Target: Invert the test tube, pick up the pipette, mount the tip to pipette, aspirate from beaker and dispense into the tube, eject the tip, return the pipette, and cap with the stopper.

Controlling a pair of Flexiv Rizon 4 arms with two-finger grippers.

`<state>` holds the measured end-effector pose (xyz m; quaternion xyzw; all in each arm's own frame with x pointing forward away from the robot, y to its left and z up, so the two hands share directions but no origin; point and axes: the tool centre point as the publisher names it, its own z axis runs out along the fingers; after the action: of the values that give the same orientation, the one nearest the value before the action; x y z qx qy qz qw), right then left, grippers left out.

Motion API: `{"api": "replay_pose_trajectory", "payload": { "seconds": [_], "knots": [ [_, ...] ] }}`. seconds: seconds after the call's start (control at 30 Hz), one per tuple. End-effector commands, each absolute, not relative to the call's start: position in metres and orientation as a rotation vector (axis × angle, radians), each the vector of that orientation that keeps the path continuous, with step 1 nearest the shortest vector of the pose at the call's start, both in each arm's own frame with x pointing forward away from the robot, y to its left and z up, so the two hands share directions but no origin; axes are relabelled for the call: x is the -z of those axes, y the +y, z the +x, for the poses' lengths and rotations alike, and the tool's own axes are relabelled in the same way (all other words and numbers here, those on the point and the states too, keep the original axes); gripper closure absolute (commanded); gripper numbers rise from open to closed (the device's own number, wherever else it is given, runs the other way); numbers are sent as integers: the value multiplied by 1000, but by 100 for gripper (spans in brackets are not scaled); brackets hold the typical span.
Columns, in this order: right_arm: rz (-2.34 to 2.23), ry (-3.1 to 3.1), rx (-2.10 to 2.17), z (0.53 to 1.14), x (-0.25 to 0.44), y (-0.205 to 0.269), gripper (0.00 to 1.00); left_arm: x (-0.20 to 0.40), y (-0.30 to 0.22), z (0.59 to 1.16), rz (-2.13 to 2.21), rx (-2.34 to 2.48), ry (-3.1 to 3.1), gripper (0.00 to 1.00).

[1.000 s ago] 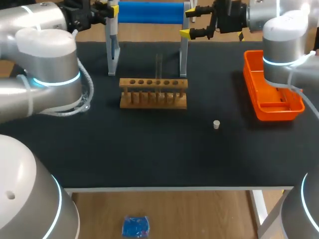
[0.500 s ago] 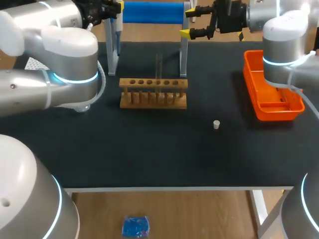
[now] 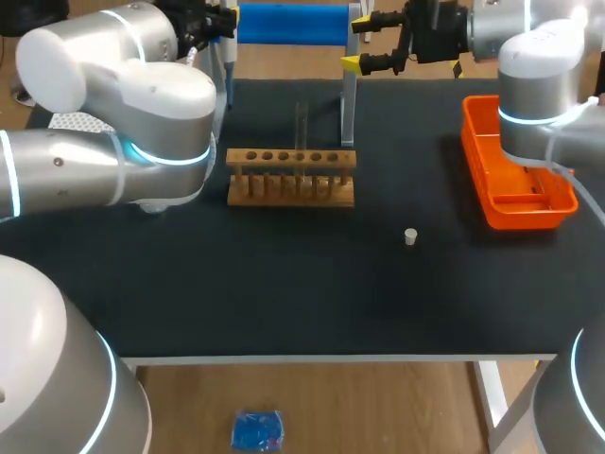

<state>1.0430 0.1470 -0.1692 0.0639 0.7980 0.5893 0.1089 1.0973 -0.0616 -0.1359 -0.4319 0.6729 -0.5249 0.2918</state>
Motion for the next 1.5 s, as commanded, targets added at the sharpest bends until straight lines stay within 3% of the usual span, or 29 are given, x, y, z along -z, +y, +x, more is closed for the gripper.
{"api": "replay_pose_trajectory", "payload": {
  "seconds": [0.03,1.5],
  "knots": [
    [187,2352,-1732,1043,168,146,0,138,-68,1109,-1182,1358,1766,100],
    [187,2352,-1732,1043,168,146,0,172,-61,1155,-1371,1206,1740,100]
  ]
}}
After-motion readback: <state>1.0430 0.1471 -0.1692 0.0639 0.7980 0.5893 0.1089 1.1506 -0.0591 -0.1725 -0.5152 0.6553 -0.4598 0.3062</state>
